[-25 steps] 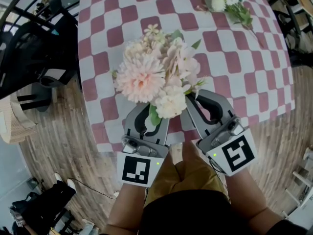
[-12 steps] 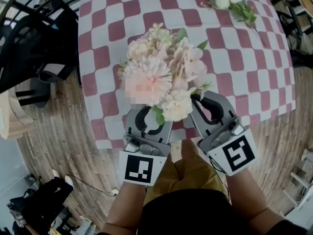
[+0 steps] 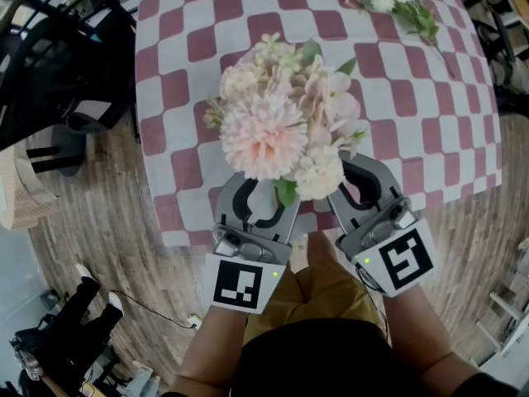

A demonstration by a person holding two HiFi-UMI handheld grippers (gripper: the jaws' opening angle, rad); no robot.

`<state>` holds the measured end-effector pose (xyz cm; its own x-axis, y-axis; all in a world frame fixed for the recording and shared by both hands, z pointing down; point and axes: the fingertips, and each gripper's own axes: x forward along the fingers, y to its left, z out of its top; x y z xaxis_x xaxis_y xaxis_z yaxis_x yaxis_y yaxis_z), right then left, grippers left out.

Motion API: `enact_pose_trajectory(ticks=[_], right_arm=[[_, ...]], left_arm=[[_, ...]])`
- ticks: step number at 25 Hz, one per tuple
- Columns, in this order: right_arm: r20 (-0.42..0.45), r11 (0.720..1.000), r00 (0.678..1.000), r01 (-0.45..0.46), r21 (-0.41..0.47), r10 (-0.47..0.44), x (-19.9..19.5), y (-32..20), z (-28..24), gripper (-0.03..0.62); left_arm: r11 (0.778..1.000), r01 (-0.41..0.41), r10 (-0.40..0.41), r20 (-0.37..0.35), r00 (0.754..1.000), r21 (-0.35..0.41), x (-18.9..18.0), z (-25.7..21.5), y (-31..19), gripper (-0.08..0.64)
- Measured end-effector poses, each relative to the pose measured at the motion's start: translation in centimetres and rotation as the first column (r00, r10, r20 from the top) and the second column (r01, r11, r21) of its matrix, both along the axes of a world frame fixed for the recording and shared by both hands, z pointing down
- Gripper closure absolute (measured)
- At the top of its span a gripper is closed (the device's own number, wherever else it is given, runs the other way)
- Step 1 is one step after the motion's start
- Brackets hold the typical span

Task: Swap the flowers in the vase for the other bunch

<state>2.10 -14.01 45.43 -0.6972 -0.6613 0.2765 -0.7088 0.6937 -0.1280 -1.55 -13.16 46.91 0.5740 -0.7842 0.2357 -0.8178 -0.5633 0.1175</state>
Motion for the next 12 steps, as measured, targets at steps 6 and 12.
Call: enact_pose_trajectory(ticks=[6, 12], right_arm=[[-0.003, 1.000, 1.000, 0.002, -0.002, -0.002, -0.09, 0.57, 0.26, 0.558], [-0.002, 1.000, 1.000, -0.010, -0.011, 0.010, 0.09, 1.06, 0.21, 0.558]], left_arm=[[1.000, 0.007, -0.007, 0.001, 1.000, -0.009, -0.41, 0.23, 0.36, 0.374], [1.000, 0.014, -0.014, 0.001, 1.000, 0.000, -0.72, 0.03, 0.73, 0.373]])
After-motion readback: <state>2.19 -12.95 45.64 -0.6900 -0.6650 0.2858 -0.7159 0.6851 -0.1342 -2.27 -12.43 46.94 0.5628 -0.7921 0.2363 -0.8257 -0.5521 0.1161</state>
